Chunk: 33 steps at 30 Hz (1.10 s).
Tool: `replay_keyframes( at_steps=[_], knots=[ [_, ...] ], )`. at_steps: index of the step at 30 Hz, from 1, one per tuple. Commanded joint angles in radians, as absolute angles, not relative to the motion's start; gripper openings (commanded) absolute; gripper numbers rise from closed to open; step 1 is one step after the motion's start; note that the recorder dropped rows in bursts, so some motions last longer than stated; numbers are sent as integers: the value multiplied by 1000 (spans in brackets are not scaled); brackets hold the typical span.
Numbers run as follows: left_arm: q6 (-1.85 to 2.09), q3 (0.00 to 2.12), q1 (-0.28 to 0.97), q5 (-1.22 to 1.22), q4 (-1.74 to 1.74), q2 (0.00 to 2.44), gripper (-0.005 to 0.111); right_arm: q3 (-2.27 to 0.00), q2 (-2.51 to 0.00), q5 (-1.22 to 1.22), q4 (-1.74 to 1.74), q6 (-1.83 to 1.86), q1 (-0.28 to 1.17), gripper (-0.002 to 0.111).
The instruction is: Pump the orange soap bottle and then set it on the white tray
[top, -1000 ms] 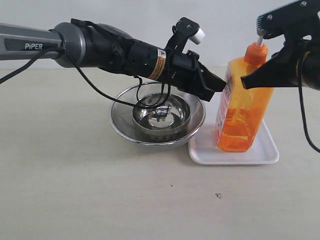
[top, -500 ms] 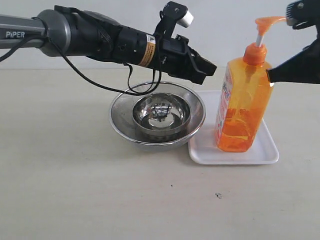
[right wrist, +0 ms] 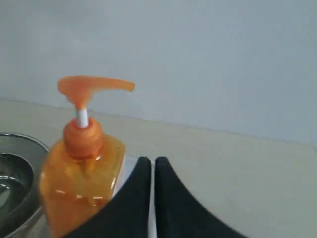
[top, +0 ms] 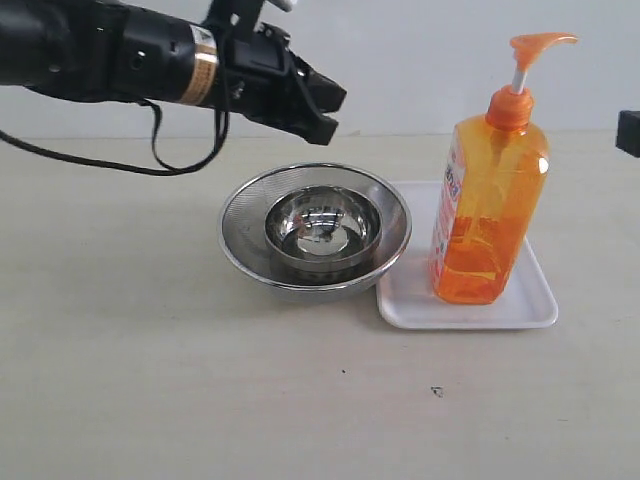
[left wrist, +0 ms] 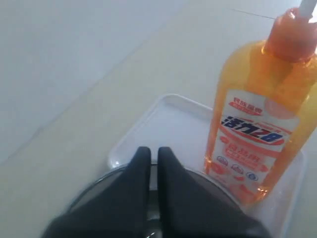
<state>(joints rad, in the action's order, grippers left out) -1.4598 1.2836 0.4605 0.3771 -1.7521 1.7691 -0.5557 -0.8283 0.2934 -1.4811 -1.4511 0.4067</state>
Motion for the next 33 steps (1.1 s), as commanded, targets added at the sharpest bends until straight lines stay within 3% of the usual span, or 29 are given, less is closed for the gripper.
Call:
replay_keyframes(
  at_steps=[1,7,28,33],
  knots=[
    [-1473,1135,463,216,-1744,1584,5,-475,-689,210,-1490,-1447,405,0],
    [-1496,1003,463,130,-1708,1455,5,-410,-577,182,-1490,-1495,405,0],
    [-1494,999,463,130,-1708,1441,5,-410,-542,225,-1479,-1501,405,0],
    [-1494,999,463,130,-1708,1441,5,-410,-541,499,-870,-1033,405,0]
  ],
)
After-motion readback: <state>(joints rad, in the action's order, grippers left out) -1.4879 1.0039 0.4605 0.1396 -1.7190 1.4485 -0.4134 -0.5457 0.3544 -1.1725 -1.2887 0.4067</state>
